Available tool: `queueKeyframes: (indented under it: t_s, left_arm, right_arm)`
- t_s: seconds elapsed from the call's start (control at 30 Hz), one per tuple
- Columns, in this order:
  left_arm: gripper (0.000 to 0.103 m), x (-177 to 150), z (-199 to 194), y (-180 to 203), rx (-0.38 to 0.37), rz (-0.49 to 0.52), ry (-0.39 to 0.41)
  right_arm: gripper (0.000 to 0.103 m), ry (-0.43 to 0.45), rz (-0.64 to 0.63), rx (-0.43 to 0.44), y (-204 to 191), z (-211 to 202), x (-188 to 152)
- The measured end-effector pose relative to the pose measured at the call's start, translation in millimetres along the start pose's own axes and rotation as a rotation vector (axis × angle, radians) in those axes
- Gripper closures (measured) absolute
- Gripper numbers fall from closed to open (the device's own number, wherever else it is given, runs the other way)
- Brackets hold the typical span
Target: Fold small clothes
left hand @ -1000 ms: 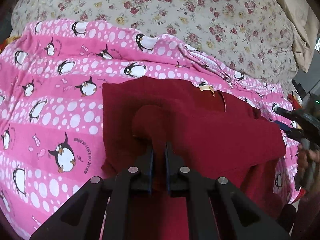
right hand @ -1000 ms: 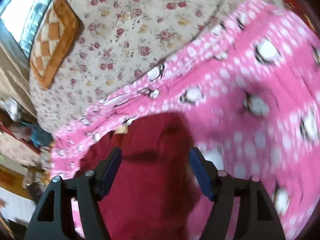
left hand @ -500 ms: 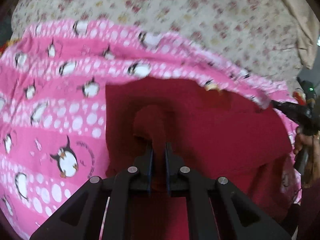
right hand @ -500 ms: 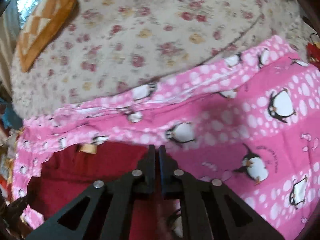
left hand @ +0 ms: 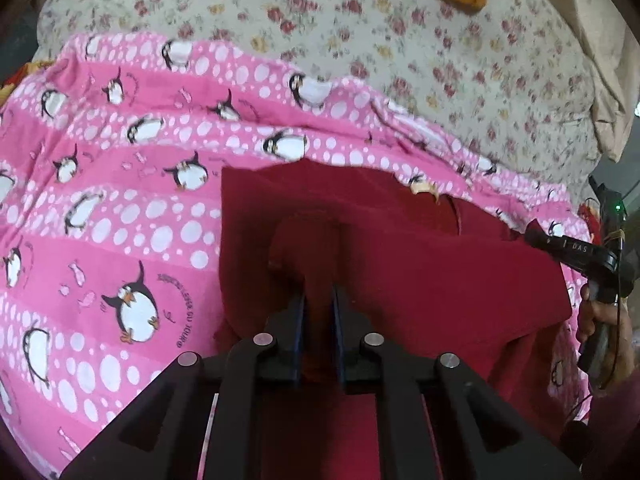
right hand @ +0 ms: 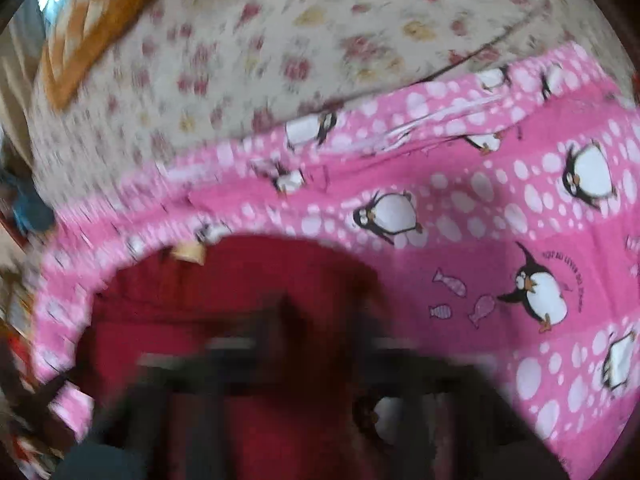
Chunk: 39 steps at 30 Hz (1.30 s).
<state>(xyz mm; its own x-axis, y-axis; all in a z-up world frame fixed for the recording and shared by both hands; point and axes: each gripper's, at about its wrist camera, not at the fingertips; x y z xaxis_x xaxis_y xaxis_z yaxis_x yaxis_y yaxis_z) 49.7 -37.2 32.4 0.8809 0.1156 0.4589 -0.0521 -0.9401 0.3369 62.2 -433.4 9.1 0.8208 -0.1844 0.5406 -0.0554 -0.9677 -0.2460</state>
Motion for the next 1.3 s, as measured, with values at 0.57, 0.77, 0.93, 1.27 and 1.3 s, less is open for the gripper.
queueKeyframes:
  t_s: [0.57,0.77,0.93,1.27,1.3]
  left_arm:
    - [0.092,-4,-5,-11,0.014,-0.073,0.012]
    - [0.092,-18,23,-1,0.091,-0.02,-0.025]
    - [0.092,-25,23,7,0.143,0.025,0.012]
    - [0.092,-39,-5,9,0.159,0.015,0.022]
    - [0.092,-41,-6,9,0.16,0.011,0.02]
  right_arm:
    - [0.04,-0.052,0.122,0.093,18,-33,-65]
    - [0.088,-0.009,-0.043,0.001,-3,-50,-80]
    - [0.091,-0.061,-0.068,-0.157,5,-31,-80]
    - [0.062,0.003,-0.021,-0.043,-15,-83,-91]
    - [0.062,0.002,-0.034,-0.036,-19,-82,-92]
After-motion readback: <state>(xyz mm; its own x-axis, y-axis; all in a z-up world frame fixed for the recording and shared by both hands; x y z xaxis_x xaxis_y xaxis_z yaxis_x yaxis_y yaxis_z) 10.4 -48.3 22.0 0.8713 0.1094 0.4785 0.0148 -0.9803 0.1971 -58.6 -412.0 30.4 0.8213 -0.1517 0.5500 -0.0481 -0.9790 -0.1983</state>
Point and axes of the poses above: each gripper's, at about its wrist camera, not at the fingertips, and z roughly the way its jaws point, y to its right, x to its top, and after that the axes turned 9 degrees about -z, right-handed
